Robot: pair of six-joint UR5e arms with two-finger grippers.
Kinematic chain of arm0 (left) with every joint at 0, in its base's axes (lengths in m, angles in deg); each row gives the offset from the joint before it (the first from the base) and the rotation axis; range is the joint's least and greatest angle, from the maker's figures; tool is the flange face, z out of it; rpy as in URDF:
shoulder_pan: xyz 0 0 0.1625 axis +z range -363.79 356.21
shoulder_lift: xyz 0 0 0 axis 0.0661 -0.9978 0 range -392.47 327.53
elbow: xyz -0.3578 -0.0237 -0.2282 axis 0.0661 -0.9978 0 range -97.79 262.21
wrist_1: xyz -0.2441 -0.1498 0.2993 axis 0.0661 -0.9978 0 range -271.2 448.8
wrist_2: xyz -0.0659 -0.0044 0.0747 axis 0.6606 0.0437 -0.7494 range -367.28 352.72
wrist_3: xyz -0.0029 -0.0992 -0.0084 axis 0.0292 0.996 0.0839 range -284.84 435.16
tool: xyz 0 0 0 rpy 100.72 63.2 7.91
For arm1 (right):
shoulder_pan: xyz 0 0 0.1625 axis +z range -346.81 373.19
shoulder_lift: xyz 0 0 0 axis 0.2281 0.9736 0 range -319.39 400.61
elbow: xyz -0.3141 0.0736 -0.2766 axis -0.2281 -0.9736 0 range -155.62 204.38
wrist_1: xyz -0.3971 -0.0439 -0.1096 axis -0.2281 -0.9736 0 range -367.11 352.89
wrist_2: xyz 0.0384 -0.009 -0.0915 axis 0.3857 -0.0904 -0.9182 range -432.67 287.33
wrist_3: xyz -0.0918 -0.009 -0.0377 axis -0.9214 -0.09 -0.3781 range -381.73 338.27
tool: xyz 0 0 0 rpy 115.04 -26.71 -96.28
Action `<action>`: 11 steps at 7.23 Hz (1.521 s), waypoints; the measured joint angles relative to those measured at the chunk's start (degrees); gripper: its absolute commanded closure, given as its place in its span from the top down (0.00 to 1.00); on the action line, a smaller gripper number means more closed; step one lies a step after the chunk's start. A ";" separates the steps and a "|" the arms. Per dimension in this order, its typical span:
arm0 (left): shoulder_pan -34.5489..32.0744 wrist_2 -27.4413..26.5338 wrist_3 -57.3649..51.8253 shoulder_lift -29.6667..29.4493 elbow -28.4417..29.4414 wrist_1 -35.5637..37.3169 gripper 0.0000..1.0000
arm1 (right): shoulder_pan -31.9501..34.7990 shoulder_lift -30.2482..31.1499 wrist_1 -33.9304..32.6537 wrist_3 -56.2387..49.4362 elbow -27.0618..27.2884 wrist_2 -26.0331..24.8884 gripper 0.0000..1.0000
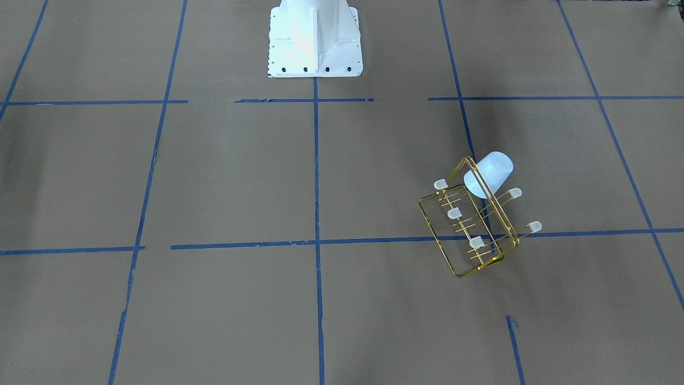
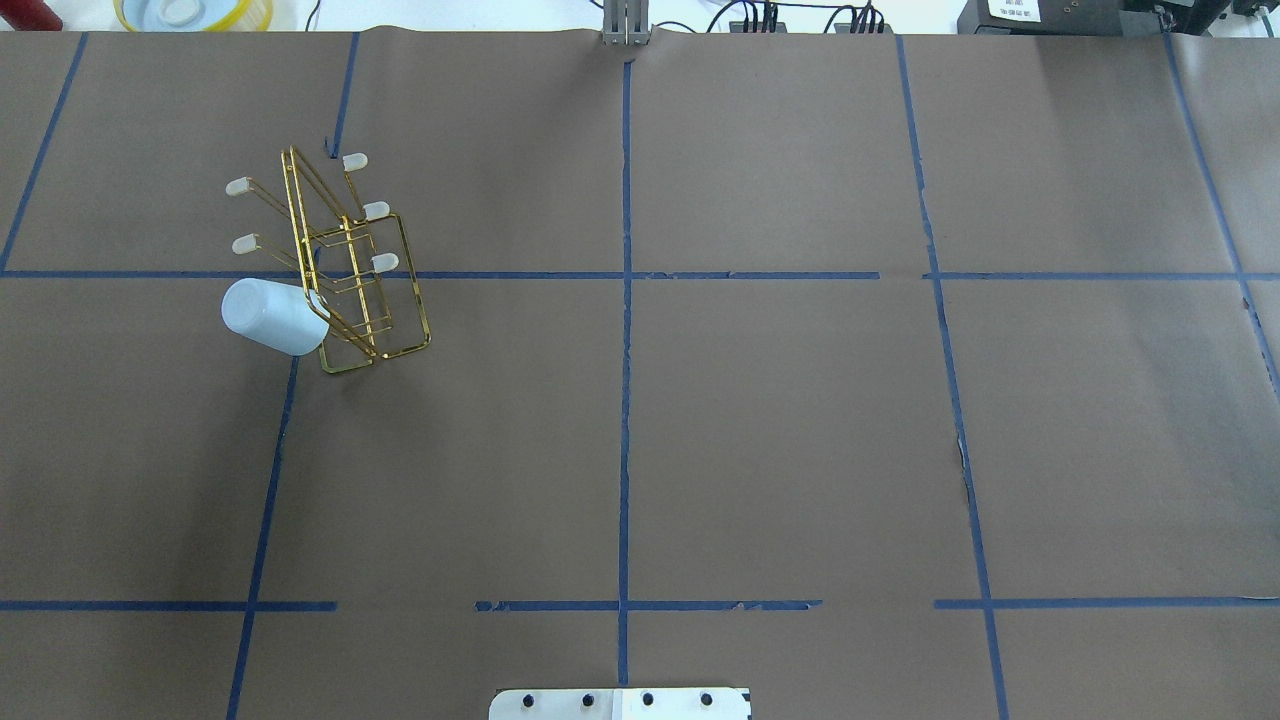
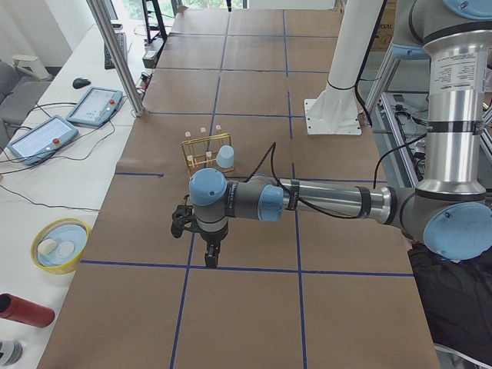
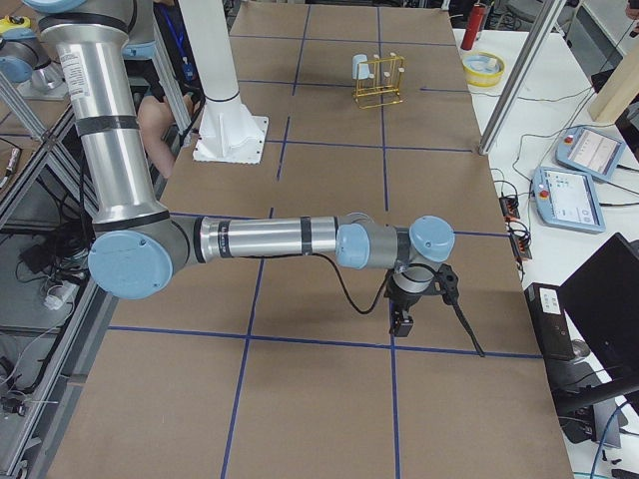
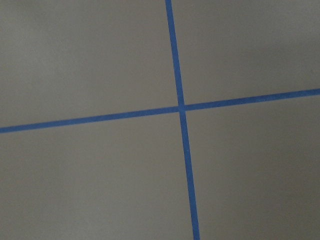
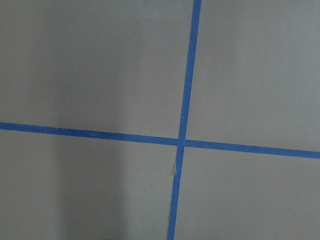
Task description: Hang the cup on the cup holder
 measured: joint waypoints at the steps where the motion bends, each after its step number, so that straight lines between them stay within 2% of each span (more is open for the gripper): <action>1: -0.52 0.39 0.00 -0.43 -0.11 1.23 1.00 | 0.00 0.00 0.00 0.00 0.00 0.00 1.00; 11: -0.92 0.80 -0.02 -0.64 -0.03 1.24 1.00 | 0.00 0.00 0.00 0.02 0.00 0.00 1.00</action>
